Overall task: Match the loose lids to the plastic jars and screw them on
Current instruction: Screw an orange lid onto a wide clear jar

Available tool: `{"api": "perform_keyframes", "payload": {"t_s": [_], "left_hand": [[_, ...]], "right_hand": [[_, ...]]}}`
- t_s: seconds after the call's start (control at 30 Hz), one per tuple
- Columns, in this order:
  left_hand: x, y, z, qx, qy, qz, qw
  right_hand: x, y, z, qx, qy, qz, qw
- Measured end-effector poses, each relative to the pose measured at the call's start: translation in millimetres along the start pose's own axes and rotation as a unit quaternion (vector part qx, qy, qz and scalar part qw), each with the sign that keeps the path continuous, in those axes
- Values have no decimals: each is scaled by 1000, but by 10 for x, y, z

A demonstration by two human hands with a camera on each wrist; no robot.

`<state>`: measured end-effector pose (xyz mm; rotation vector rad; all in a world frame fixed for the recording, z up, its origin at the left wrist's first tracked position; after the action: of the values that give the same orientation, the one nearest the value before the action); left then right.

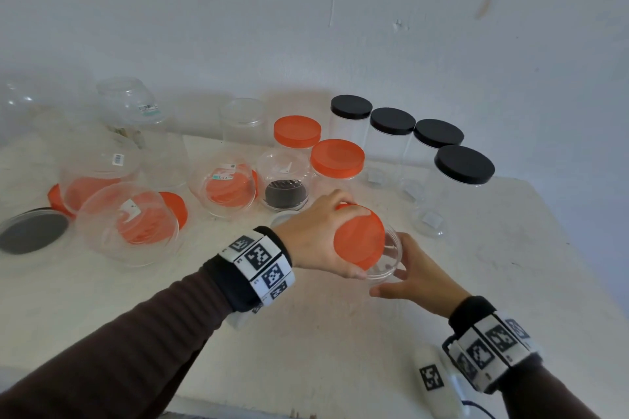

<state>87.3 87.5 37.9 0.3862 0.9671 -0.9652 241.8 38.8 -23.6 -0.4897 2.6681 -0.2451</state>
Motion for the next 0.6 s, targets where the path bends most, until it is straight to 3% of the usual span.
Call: {"api": "perform_keyframes", "payload": {"t_s": [0.37,0.6], "left_hand": [[79,261,238,14,106,-43,993],[112,293,239,18,112,-51,992]], "right_hand": [[21,-18,-72,-3,-10,11,1000],[31,-22,-73,4,-18,7,1000]]}}
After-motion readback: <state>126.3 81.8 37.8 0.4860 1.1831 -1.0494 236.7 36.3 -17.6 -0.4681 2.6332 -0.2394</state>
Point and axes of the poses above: each hand's wrist, its own y-axis towards the middle knuckle, its own x-axis out of the palm, z = x × y, the point moved 6 cm from there along y, towards the middle knuckle, and after that the axes turned 13 degrees about -z, right-handed, at the moved point
